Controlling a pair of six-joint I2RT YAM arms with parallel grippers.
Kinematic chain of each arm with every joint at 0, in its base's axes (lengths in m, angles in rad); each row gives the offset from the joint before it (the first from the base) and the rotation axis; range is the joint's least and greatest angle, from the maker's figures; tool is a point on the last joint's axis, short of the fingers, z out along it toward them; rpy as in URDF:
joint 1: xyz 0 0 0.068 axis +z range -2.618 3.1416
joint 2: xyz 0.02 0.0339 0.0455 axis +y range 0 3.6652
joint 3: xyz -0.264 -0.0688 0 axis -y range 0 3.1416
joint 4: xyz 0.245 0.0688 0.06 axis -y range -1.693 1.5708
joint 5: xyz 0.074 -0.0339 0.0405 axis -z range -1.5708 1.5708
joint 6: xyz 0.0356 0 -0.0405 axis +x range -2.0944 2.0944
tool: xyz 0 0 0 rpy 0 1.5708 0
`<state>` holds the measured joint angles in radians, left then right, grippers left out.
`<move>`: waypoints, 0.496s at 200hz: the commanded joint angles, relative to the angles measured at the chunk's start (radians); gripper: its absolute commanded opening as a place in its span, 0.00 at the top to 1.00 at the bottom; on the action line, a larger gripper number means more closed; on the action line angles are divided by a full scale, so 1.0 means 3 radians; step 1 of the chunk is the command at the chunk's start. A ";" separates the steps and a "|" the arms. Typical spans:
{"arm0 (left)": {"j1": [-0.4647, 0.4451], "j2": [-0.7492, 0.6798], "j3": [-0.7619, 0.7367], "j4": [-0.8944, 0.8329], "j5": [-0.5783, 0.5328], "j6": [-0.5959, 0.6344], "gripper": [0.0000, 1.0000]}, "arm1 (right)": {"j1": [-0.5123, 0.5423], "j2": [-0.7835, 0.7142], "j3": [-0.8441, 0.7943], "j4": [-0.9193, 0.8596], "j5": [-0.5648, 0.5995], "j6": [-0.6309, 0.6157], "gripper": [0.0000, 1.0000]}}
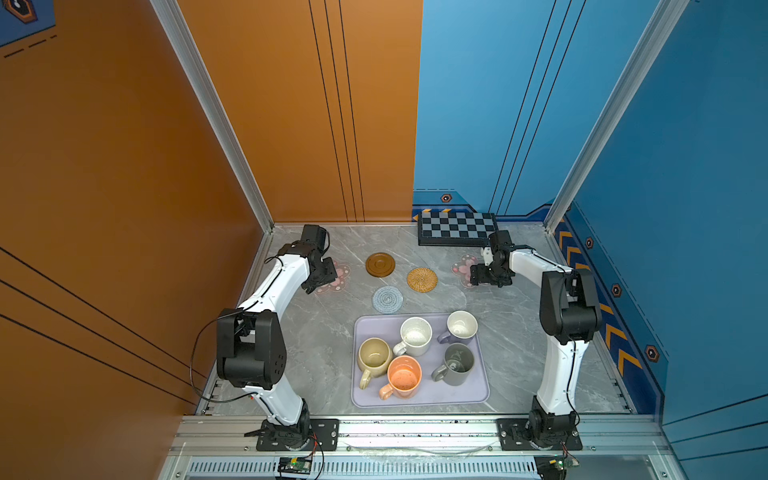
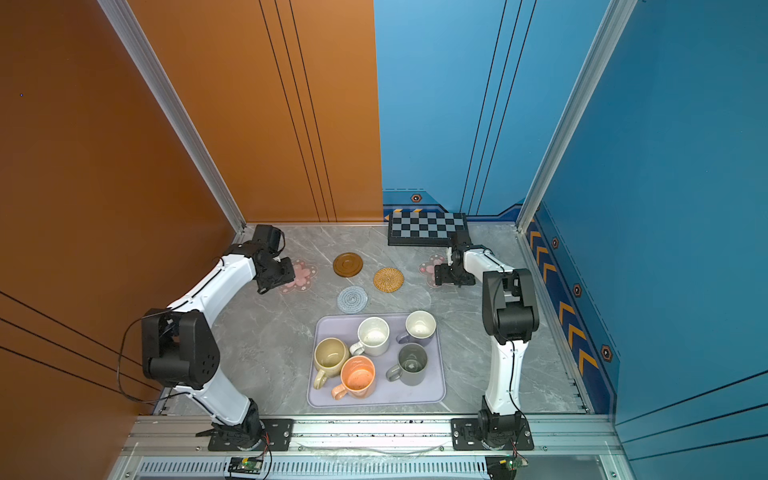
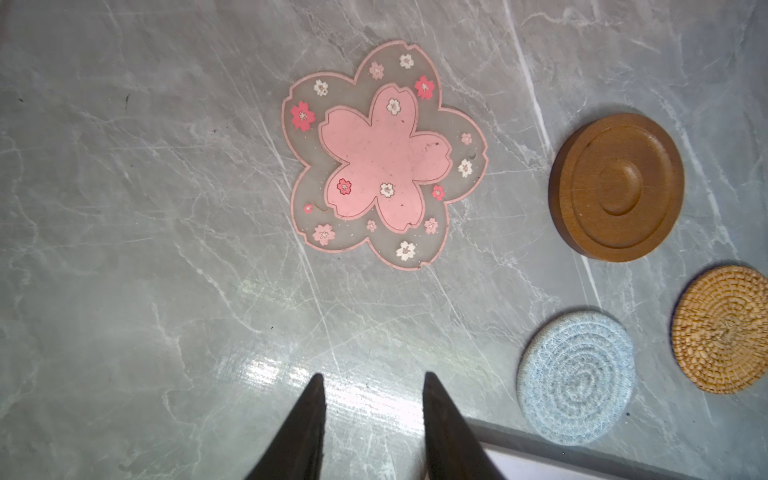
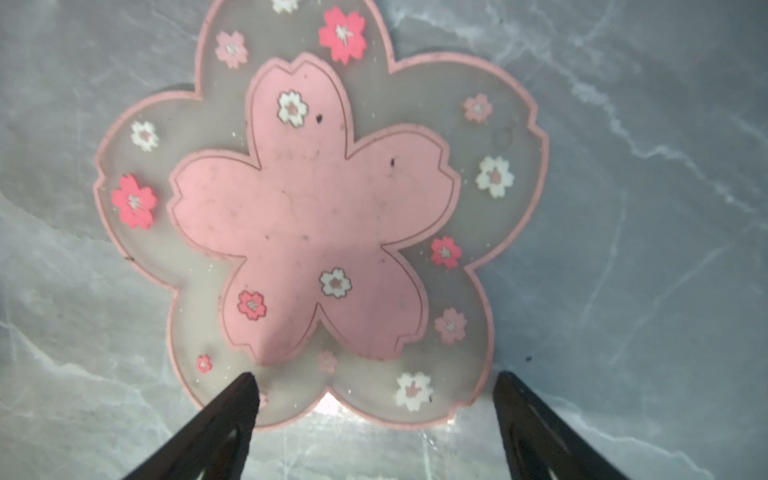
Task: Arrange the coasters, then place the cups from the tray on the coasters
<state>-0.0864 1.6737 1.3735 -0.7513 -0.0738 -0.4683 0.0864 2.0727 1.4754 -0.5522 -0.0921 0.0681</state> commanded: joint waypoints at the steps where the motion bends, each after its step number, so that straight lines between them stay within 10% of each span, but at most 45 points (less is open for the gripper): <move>1: -0.0024 -0.0131 -0.0087 -0.0068 -0.0002 0.0035 0.60 | 0.0012 -0.0120 -0.0137 -0.0205 0.0110 0.0090 0.10; 99: -0.0009 -0.0142 -0.0165 -0.0067 -0.0002 0.0042 0.60 | 0.0412 -0.0274 0.0141 -0.0197 0.0099 -0.0025 0.10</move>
<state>-0.0864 1.6455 1.3407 -0.7521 -0.0738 -0.4679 0.1596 2.0251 1.4750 -0.5838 -0.0784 0.0841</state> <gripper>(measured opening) 0.399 0.904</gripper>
